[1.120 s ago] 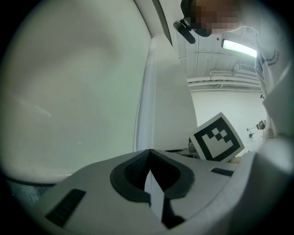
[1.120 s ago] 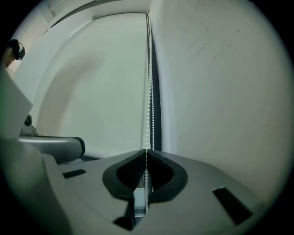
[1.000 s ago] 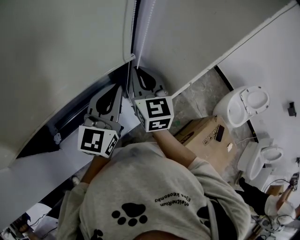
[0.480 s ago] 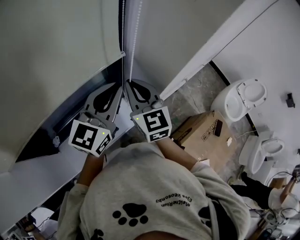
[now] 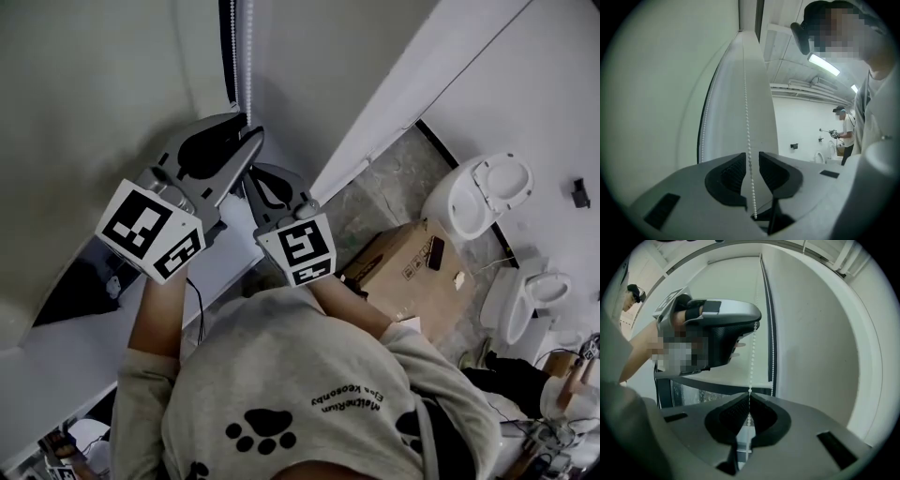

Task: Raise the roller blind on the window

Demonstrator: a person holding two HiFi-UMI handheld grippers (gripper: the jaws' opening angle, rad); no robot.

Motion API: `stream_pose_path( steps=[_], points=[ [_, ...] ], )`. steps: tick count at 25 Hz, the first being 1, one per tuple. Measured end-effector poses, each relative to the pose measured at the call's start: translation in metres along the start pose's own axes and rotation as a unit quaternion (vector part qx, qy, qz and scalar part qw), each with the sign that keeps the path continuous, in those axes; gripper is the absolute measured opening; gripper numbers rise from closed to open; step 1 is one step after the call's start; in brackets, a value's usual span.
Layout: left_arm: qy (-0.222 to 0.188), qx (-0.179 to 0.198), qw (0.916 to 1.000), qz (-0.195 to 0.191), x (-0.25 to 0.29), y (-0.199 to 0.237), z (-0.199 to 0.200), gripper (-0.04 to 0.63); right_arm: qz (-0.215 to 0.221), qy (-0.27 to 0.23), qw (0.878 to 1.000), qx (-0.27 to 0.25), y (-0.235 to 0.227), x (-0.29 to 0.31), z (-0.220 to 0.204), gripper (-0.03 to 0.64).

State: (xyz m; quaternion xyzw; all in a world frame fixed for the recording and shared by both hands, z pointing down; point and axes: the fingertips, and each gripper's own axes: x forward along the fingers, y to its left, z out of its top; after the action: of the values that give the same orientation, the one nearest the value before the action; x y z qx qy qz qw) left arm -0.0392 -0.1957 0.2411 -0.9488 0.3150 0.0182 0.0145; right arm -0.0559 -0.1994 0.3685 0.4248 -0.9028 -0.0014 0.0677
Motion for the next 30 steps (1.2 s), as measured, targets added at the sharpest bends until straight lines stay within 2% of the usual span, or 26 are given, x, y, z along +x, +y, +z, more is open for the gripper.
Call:
stream_pose_path(
  steps=[6, 10, 18, 21, 30],
  points=[
    [-0.011, 0.022, 0.9997, -0.005, 0.005, -0.004, 0.021, 0.058, 0.003, -0.003, 1.0, -0.007, 0.004, -0.004, -0.002, 0.009],
    [-0.018, 0.018, 0.9997, 0.0, 0.006, 0.0, 0.03, 0.041, 0.001, -0.004, 1.0, -0.011, 0.002, -0.005, -0.003, 0.009],
    [0.005, 0.019, 0.9997, -0.013, 0.013, 0.0, 0.032, 0.011, -0.001, -0.004, 1.0, -0.014, -0.003, -0.005, -0.004, 0.009],
    [0.017, 0.035, 0.9992, -0.005, 0.014, 0.001, 0.023, 0.009, -0.003, 0.003, 1.0, -0.01, -0.005, -0.003, -0.013, 0.009],
    [0.026, -0.015, 0.9994, 0.015, 0.003, -0.006, -0.037, 0.008, -0.01, 0.04, 0.999, -0.026, 0.003, -0.001, -0.072, 0.009]
  ],
)
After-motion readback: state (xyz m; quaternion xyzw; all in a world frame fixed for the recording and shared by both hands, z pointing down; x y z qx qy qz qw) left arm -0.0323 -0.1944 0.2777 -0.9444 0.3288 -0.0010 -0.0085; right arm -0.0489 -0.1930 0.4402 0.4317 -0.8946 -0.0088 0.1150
